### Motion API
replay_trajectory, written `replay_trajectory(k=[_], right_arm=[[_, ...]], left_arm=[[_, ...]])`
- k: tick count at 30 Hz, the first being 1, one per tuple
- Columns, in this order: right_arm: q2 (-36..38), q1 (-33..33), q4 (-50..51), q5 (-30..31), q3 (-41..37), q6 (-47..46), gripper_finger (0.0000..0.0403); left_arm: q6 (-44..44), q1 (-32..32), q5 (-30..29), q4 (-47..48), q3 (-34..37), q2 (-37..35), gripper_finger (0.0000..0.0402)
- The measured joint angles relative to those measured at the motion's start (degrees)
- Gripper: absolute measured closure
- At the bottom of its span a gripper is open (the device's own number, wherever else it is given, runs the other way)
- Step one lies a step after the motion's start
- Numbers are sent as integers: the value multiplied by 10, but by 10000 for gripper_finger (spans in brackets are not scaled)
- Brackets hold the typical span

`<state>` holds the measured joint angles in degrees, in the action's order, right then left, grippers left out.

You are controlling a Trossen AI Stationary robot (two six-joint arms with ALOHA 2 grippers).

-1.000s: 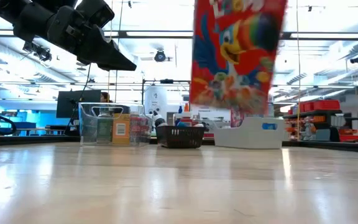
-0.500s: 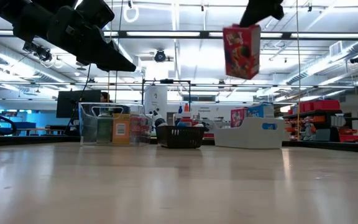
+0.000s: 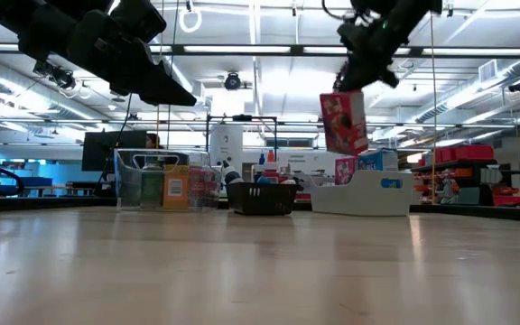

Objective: Pick & Place Kitchen Items
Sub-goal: Put the red cereal box into the gray bin

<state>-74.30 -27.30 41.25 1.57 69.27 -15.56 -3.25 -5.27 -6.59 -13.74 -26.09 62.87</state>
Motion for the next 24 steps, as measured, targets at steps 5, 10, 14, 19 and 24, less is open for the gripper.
replay_trajectory(k=[5,10,14,19,24], right_arm=[[0,-71,-110,-71,-59,3,397],[-22,-133,-166,-123,-82,11,397],[-65,-170,-214,-176,-82,11,397],[-113,-203,-260,-240,-81,-6,397],[-124,-227,-259,-244,-80,-5,397]], left_arm=[[-4,0,0,0,0,0,260],[-7,0,-1,-2,0,0,260],[-7,0,-10,-3,0,0,260],[-8,0,-17,-3,0,0,260],[-5,0,-16,0,0,0,260]])
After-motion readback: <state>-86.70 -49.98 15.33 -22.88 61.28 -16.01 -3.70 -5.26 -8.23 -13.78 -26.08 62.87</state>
